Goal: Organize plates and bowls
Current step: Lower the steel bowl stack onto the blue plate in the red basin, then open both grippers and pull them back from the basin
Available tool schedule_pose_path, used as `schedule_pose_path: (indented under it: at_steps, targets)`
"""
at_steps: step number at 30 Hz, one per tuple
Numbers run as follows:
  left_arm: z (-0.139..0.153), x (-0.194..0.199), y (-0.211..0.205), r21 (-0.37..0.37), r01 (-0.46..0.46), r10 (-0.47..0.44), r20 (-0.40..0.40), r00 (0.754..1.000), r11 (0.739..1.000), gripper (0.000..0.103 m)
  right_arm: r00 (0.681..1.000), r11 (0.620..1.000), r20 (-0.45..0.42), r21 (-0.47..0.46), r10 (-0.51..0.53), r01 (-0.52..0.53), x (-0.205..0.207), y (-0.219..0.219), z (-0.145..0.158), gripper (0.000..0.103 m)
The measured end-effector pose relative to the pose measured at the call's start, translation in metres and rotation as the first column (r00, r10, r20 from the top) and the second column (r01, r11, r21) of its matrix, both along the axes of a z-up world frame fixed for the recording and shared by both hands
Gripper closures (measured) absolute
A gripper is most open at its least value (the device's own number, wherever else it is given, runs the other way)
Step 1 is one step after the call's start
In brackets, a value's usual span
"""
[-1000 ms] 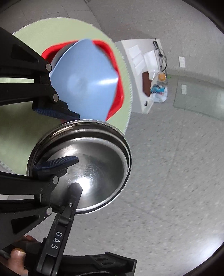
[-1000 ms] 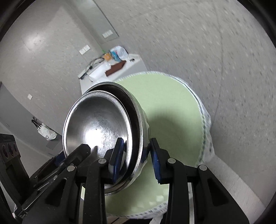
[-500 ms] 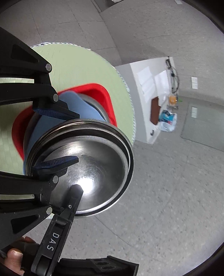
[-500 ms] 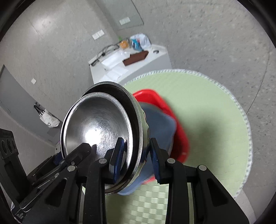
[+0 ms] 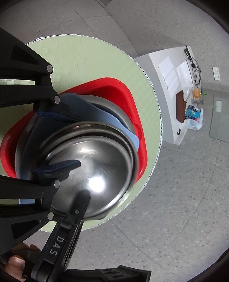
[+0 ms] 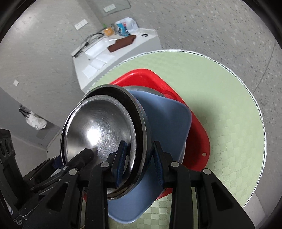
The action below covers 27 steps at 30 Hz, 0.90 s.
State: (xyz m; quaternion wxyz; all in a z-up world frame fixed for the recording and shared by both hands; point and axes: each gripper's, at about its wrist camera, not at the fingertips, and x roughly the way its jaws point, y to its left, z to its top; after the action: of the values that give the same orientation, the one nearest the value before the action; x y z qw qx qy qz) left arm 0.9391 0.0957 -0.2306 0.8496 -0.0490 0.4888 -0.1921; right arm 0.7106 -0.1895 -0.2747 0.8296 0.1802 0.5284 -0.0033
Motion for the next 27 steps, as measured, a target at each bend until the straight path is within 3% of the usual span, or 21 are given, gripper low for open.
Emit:
schedule_pose_path:
  at_steps: [2, 8, 11, 13, 15, 20, 27]
  targets:
    - [0.001, 0.005, -0.003, -0.004, 0.008, -0.008, 0.01, 1.0, 1.0, 0.06, 1.0, 1.0, 0.005, -0.007, -0.013, 0.013, 0.001, -0.003, -0.002, 0.072]
    - [-0.005, 0.0, -0.004, -0.002, -0.002, 0.002, 0.019, 1.0, 1.0, 0.044, 0.999, 1.0, 0.036, -0.027, -0.002, 0.003, -0.002, 0.002, 0.004, 0.063]
    - [0.002, -0.019, 0.004, 0.005, -0.066, 0.065, 0.062, 0.996, 0.998, 0.025, 0.996, 0.998, 0.088, -0.06, 0.001, 0.004, -0.012, 0.0, 0.015, 0.049]
    - [0.01, -0.032, 0.008, 0.006, -0.11, 0.109, 0.1, 0.989, 0.994, 0.023, 0.993, 0.998, 0.12, -0.059, 0.013, -0.006, -0.021, -0.002, 0.023, 0.033]
    - [0.019, -0.05, 0.01, 0.023, -0.157, 0.152, 0.148, 0.977, 0.987, 0.016, 0.988, 0.997, 0.154, -0.08, 0.03, -0.017, -0.032, -0.005, 0.033, 0.025]
    - [0.046, -0.122, -0.002, 0.038, -0.272, 0.25, 0.286, 0.925, 0.962, 0.008, 0.963, 0.989, 0.24, -0.101, 0.125, -0.103, -0.071, -0.012, 0.061, 0.024]
    - [0.084, -0.246, -0.033, 0.047, -0.424, 0.367, 0.42, 0.83, 0.904, 0.001, 0.89, 0.96, 0.365, -0.163, 0.273, -0.227, -0.152, -0.027, 0.113, 0.014]
